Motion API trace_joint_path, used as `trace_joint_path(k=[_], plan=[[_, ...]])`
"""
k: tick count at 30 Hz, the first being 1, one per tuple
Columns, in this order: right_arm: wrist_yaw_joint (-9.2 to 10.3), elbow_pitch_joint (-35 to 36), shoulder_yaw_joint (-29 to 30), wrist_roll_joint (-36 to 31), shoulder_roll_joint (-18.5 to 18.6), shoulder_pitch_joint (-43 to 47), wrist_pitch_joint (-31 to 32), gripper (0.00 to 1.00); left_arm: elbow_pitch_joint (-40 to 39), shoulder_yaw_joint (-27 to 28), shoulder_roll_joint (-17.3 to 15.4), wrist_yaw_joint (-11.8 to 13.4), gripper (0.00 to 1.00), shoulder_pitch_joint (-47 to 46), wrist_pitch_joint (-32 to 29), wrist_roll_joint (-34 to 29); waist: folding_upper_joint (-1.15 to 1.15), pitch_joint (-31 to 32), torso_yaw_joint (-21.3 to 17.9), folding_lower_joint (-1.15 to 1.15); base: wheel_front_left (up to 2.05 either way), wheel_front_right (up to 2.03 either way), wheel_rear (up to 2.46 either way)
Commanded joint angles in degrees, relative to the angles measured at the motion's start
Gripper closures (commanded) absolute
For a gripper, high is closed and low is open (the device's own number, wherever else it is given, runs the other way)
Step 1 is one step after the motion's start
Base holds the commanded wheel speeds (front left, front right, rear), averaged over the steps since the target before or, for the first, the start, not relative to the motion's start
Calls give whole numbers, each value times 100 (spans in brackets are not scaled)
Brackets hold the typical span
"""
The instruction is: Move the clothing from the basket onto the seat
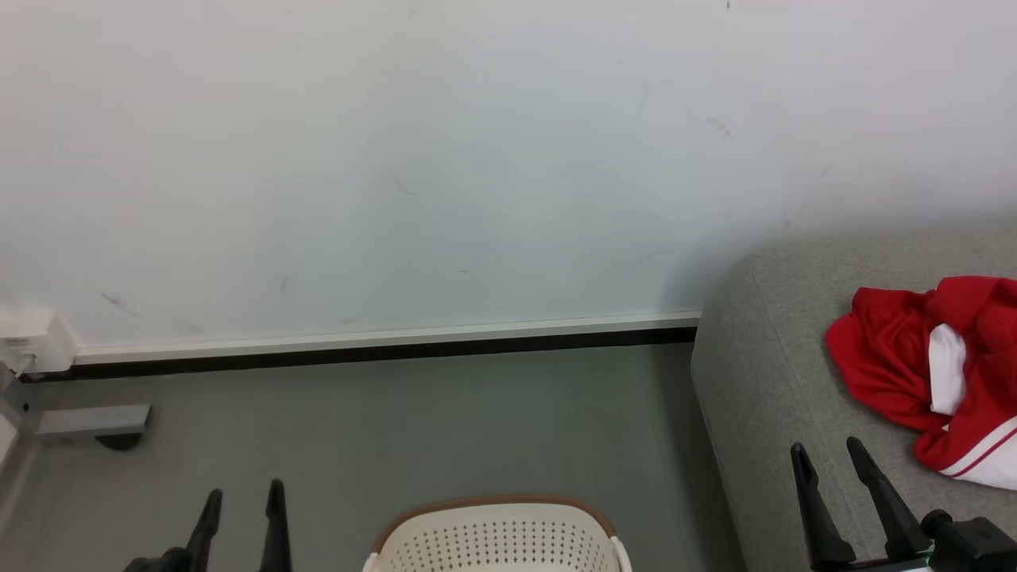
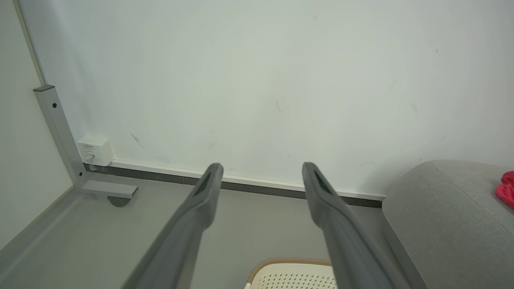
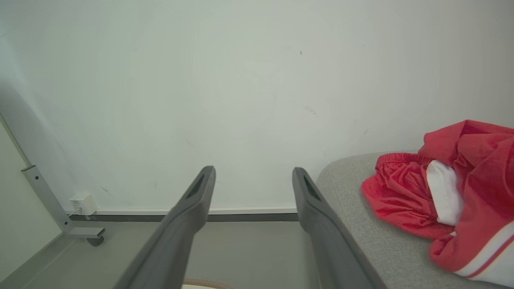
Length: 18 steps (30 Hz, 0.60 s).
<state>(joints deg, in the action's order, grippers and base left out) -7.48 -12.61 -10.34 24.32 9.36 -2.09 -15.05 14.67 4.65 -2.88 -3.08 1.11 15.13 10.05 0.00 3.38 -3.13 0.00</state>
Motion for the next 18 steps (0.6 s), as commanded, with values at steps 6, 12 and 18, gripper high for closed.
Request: trace_joint_path(k=[6, 12, 18], plan=[[-4, -7, 1, 54, 5, -43, -15, 0, 11, 23, -11, -39, 0, -38, 2, -41, 0, -5, -29, 0, 0, 0, 0], [0, -120, 0, 201, -69, 99, 63, 100, 203, 73, 40, -53, 100, -2, -101, 197, 0, -11, -25, 0, 0, 0, 0], [0, -120, 113, 682, -101, 59, 206, 100, 205, 105, 37, -81, 100, -76, -277, 770, 0, -25, -12, 0, 0, 0, 0]])
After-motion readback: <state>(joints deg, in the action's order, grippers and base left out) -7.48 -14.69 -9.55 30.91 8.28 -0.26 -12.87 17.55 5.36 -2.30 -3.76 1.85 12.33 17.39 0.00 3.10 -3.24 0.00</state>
